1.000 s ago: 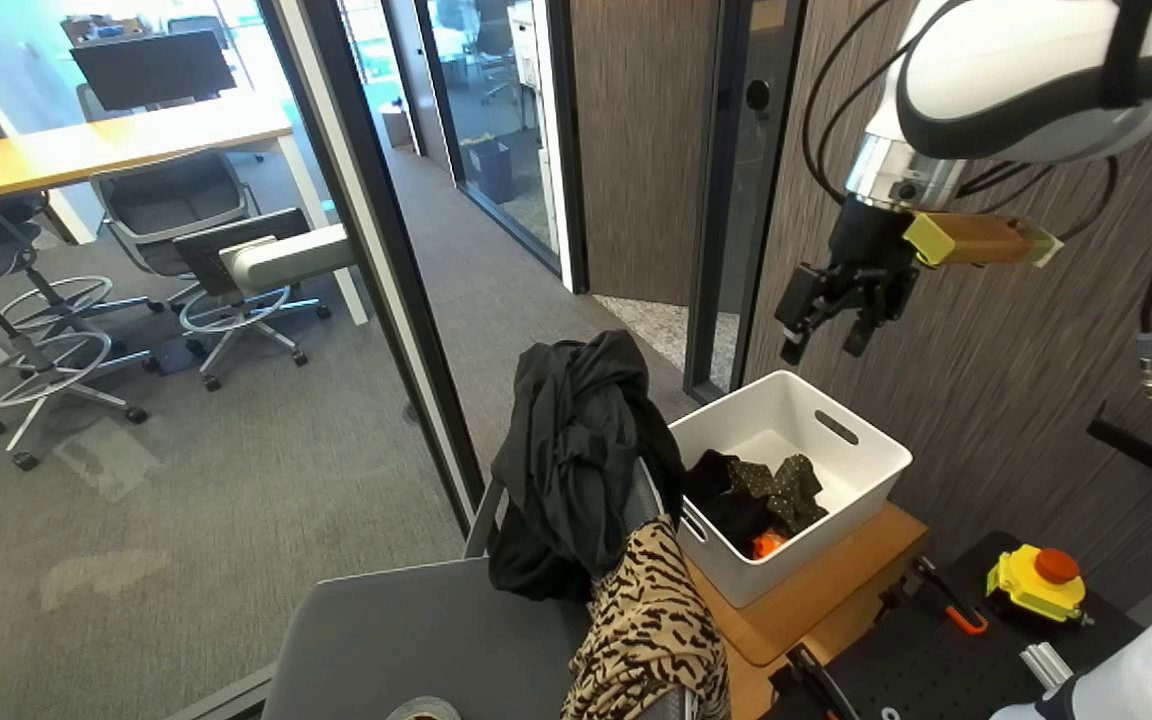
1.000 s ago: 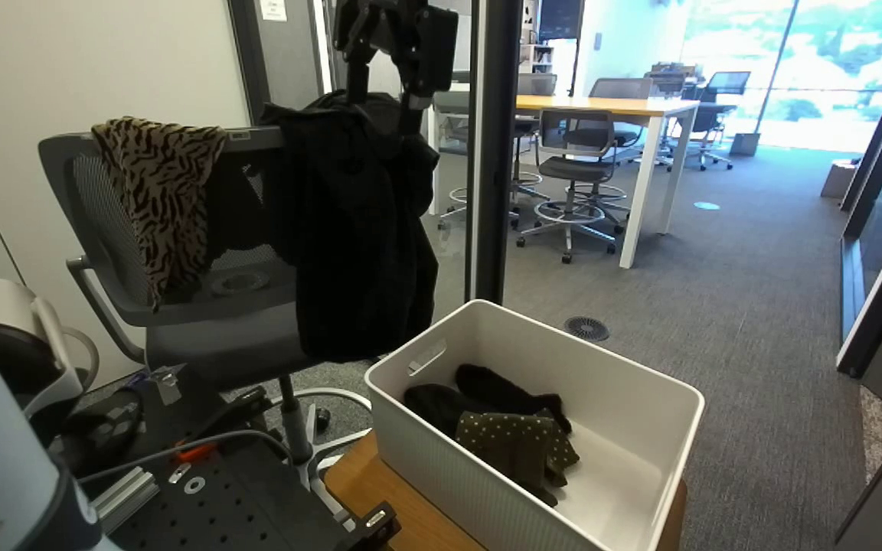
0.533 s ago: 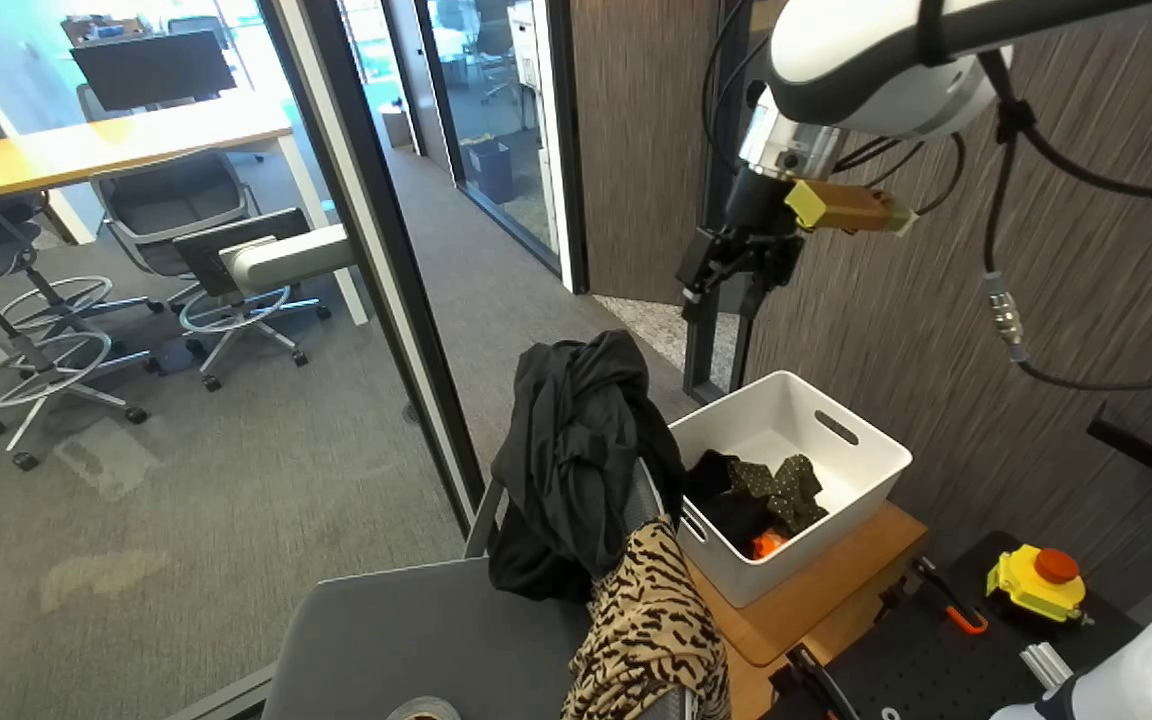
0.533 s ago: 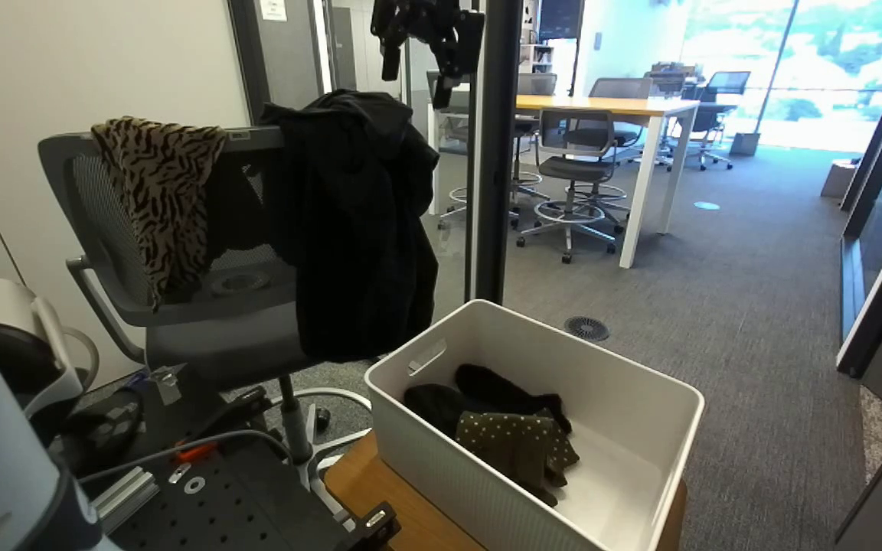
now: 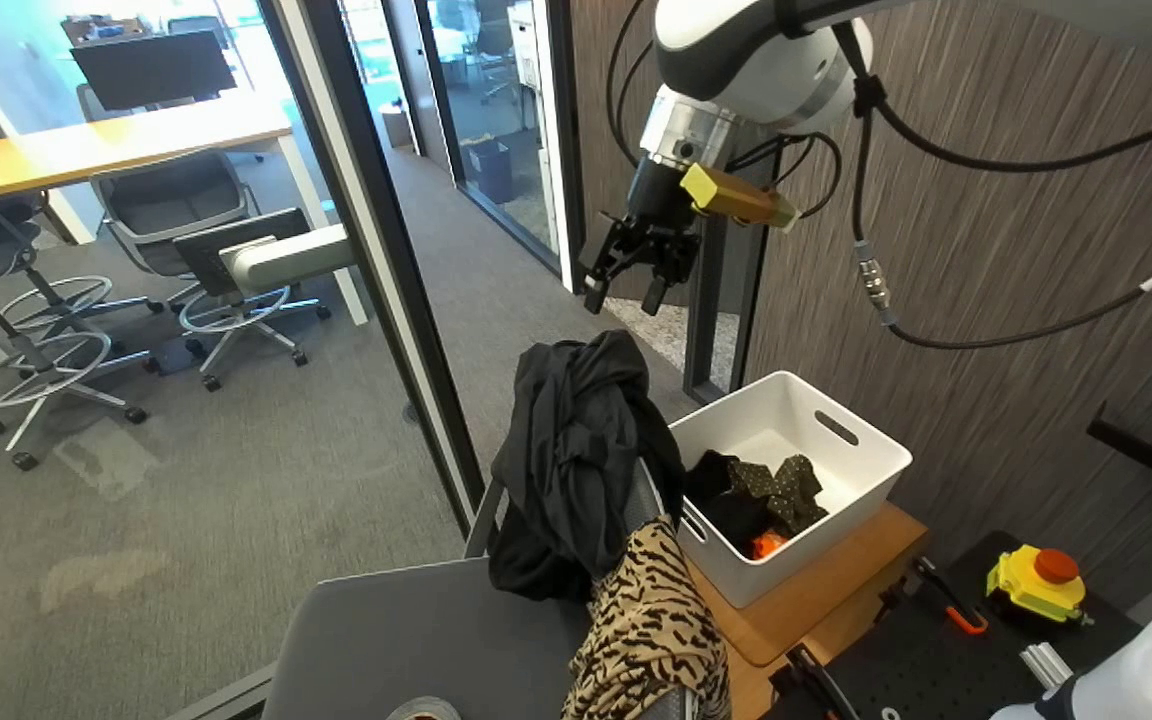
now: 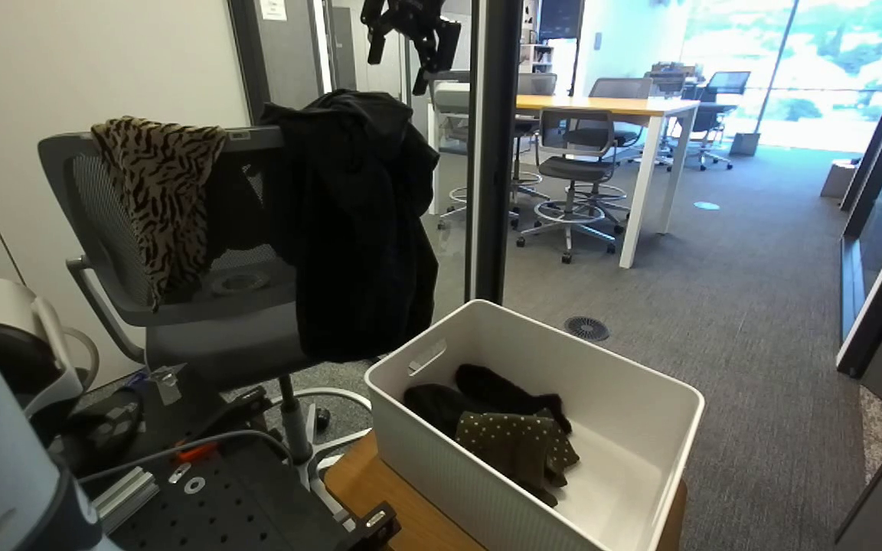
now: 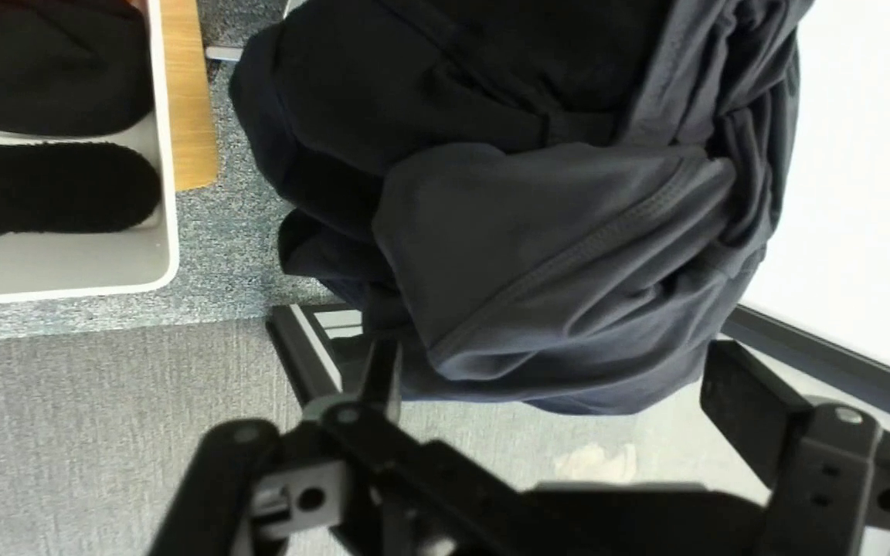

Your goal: Put the black cloth in the laundry basket

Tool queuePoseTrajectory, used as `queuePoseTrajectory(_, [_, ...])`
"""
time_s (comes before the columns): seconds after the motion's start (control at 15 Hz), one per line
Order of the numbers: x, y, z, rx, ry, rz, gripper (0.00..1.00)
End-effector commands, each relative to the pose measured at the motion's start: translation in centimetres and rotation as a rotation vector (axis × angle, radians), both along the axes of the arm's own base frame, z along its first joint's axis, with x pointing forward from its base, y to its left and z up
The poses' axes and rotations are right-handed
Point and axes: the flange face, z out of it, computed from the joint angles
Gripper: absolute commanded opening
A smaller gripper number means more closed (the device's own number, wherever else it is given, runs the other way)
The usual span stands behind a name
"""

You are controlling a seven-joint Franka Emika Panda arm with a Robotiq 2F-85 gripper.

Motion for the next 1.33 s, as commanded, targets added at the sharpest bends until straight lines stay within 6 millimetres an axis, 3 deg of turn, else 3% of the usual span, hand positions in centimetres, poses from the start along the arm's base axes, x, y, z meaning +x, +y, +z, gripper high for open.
queuePoseTrajectory(0.0, [1.3, 3.8, 0.2, 0.041, 0.046, 0.086, 1.0])
queuePoseTrajectory(0.4, [1.4, 8.1, -2.4, -0.049, 0.152, 0.151, 1.0])
queuePoseTrajectory(0.8, [1.2, 9.2, -4.1, -0.172, 0.225, 0.128, 1.0])
queuePoseTrajectory(1.27, [1.1, 9.5, -3.8, -0.188, 0.254, 0.13, 1.0])
